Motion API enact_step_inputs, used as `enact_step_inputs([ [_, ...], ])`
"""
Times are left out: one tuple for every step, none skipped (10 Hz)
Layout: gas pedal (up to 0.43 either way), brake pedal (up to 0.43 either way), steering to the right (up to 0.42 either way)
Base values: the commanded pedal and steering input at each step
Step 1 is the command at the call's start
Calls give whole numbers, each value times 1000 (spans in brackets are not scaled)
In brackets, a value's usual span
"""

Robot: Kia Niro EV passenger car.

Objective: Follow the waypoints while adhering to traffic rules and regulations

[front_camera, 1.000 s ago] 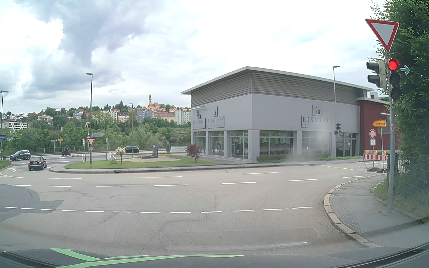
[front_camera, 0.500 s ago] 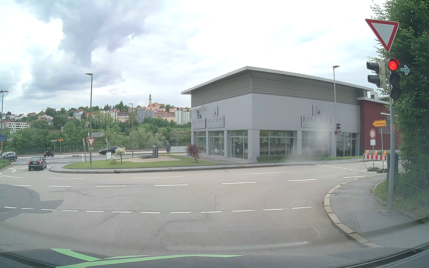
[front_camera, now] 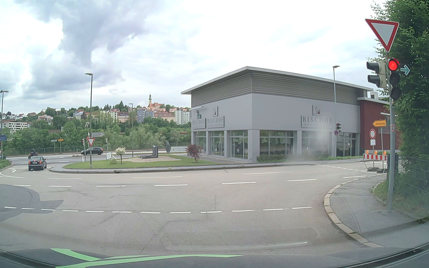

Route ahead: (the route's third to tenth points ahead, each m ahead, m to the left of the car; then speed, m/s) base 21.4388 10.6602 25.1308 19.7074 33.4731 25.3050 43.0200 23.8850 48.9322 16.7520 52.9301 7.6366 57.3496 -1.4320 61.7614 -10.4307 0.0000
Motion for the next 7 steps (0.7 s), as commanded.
enact_step_inputs([
  [0, 366, 0],
  [0, 366, 0],
  [0, 366, 0],
  [0, 366, 0],
  [0, 366, 0],
  [0, 366, 0],
  [0, 366, 0],
])
